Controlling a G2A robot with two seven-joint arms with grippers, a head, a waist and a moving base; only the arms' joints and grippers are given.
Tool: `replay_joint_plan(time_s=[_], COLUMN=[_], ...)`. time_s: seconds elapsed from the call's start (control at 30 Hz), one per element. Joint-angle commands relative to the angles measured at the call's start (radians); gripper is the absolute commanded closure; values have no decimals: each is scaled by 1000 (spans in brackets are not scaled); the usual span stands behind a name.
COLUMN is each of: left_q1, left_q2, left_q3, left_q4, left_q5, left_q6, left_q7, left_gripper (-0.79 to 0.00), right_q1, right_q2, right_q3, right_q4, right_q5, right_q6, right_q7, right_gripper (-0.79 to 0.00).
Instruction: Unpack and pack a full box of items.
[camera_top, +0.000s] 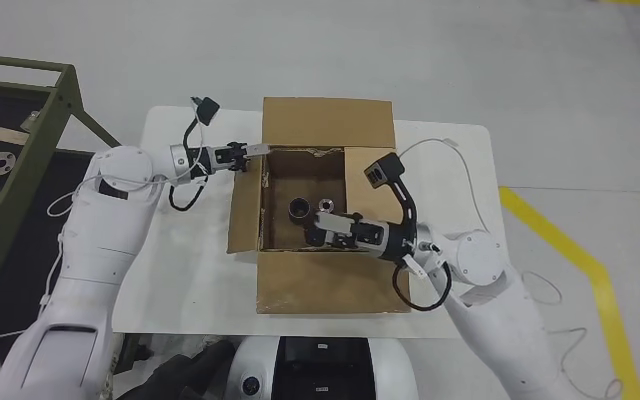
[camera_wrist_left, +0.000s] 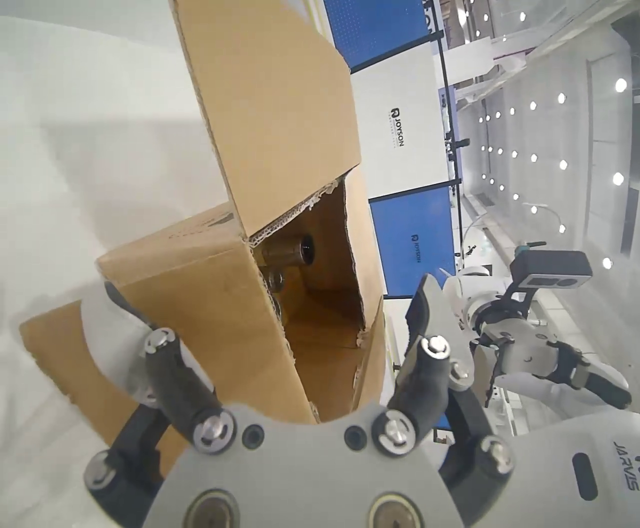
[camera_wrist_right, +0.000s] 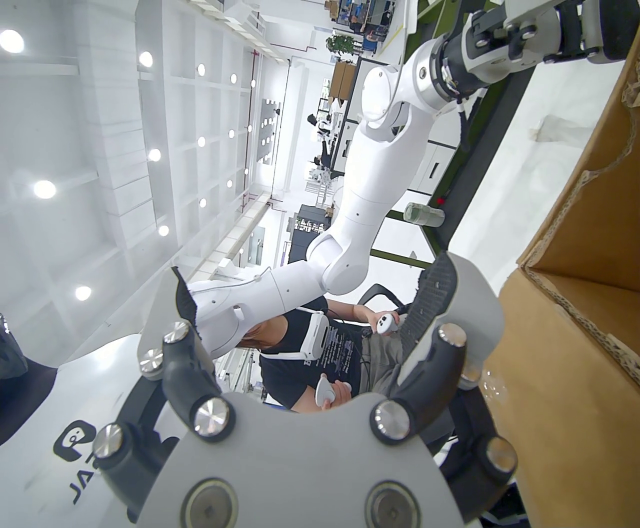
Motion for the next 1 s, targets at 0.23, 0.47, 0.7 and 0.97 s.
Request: replay_joint_plan(time_s=[0.23,0.47,0.7,0.97], left_q1=[0,47,73,33], left_q2=[9,25,31,22], left_q3=[-31,-97,-113,-35], left_q4=[-34,-151,-261,-307], left_q5=[-48,-103,-108,-73], left_q6=[11,37,78,138], left_q7=[-19,-41,-21,35], left_gripper=[-785,-785,-785,-785], right_q1=[-5,-11,-71,-171], right_q2=[6,11,28,52], right_q3=[12,22,79,174], right_q4=[24,51,40,-5], right_q5=[38,72,115,147], right_q6=[-7,0,-4,-17], right_q7=[35,83,148,227], right_gripper=[-785,-785,-785,-785])
